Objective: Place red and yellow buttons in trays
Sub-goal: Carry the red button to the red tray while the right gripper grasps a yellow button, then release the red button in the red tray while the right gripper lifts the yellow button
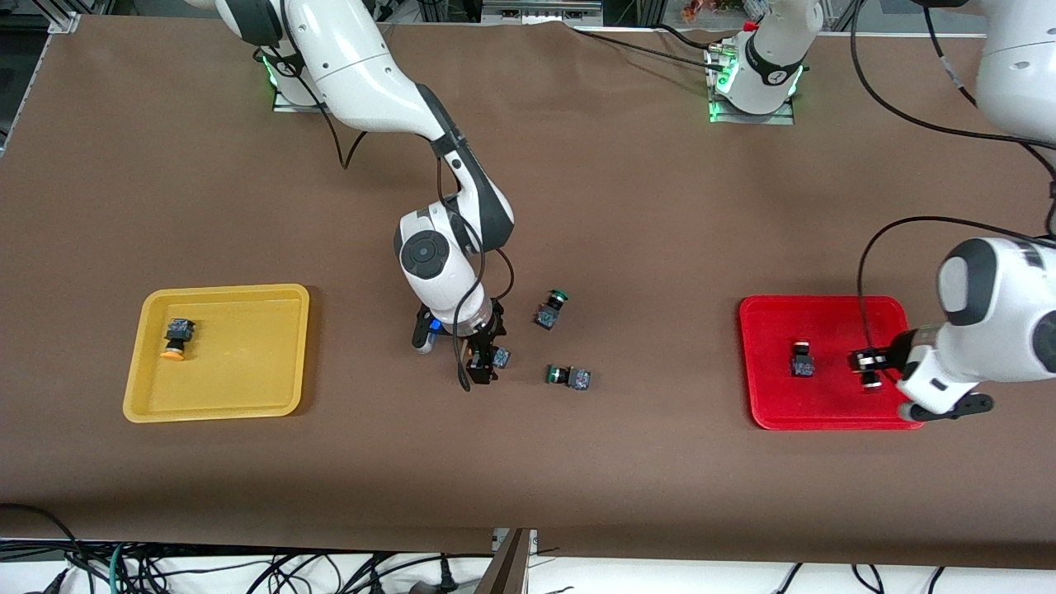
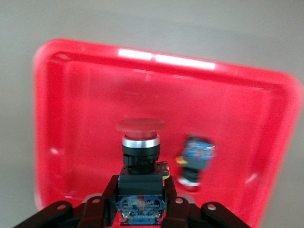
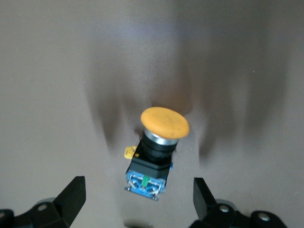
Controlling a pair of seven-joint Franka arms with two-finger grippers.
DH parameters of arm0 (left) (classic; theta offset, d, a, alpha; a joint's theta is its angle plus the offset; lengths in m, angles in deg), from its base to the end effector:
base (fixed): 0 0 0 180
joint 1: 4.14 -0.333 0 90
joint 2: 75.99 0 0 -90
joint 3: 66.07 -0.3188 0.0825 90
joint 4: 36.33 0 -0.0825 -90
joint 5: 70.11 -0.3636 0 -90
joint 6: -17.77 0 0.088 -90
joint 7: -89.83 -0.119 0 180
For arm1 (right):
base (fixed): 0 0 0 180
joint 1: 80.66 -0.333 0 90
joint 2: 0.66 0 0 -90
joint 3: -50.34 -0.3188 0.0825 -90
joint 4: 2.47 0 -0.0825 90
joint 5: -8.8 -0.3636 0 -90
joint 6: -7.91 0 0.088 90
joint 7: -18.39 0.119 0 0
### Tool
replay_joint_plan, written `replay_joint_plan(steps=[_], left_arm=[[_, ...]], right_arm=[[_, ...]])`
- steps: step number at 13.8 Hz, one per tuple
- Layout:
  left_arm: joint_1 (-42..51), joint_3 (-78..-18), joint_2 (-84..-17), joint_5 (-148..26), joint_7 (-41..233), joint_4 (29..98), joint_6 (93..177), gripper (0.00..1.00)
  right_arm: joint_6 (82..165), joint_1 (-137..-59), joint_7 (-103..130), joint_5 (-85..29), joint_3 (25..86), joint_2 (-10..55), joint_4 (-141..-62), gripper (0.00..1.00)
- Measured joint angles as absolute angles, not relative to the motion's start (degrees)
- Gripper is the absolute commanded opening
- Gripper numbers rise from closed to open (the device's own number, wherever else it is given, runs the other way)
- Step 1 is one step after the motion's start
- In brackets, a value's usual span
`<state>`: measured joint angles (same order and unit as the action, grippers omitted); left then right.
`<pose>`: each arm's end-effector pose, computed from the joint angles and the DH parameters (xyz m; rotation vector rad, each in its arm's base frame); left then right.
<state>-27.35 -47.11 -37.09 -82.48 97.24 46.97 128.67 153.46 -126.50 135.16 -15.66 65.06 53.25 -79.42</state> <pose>0.6732 0.1058 0.2888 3.1102 0.2528 -0.2479 0.6186 0.4294 0.2008 -1.8903 2.1099 0.0203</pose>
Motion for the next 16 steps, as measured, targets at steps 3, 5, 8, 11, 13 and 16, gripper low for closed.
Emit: replay_joint_plan(steps=[3,5,8,11,13,16], left_arm=[[-29.9,-47.1,-37.1,-82.5,93.6,49.7,129.9,0.00],[-29.7,-47.0,-37.1,-82.8,93.5,53.3,134.0,0.00],[-29.6,-47.2,-37.0,-85.0,93.5,59.2,141.5,0.00],[-29.8,-47.4,-36.6,-85.8,93.5,61.3,144.5,0.17],[-29.9,-47.5,-36.3,-86.3,93.5,61.4,145.0,1.00],[-29.9,-47.5,-36.3,-86.6,93.0,61.2,145.9,1.00]], right_arm=[[154.0,-126.5,135.2,-15.7,65.1,54.2,-79.3,1.00],[154.2,-126.5,135.2,-15.7,65.0,54.6,-79.3,0.94],[154.2,-126.5,135.2,-15.7,65.0,54.9,-79.2,0.62],[154.3,-126.5,134.6,-15.6,65.0,55.2,-79.0,0.26],[154.3,-126.5,132.7,-15.6,65.0,55.2,-78.7,0.14],[154.0,-126.4,129.4,-15.6,65.1,55.1,-77.8,0.13]])
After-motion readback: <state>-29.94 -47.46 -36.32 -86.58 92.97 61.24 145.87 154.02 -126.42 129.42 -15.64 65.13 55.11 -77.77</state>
